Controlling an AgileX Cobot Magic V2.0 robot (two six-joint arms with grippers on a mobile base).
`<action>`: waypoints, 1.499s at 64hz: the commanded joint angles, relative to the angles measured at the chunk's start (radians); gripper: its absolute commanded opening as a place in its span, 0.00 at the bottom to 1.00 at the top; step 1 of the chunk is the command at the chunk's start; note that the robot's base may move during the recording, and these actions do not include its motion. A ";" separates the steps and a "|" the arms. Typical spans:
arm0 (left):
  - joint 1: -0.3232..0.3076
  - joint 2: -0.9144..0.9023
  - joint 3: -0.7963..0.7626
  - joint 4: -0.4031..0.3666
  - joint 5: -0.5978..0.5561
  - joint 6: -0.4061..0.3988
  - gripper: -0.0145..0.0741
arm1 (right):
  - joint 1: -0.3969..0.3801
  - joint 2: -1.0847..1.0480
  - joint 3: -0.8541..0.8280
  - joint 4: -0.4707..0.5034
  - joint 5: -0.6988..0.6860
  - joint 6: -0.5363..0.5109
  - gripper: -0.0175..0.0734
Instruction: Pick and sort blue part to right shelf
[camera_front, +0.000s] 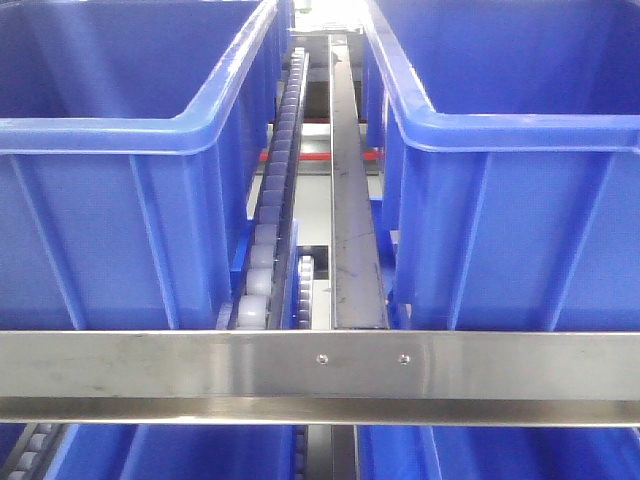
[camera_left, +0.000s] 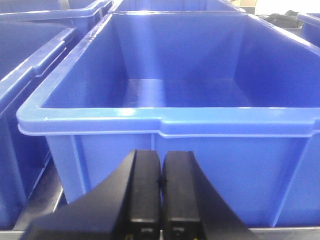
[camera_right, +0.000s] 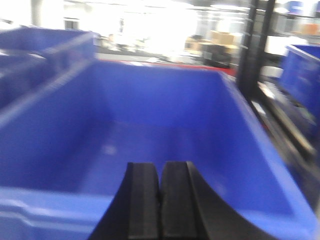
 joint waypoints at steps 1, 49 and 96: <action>0.001 -0.023 0.024 0.000 -0.091 -0.008 0.32 | -0.042 -0.050 0.023 -0.007 -0.092 -0.006 0.27; 0.001 -0.021 0.024 0.000 -0.093 -0.008 0.32 | -0.049 -0.137 0.058 -0.008 -0.051 -0.006 0.27; 0.001 -0.021 0.024 0.000 -0.093 -0.008 0.32 | -0.049 -0.137 0.058 -0.008 -0.051 -0.006 0.27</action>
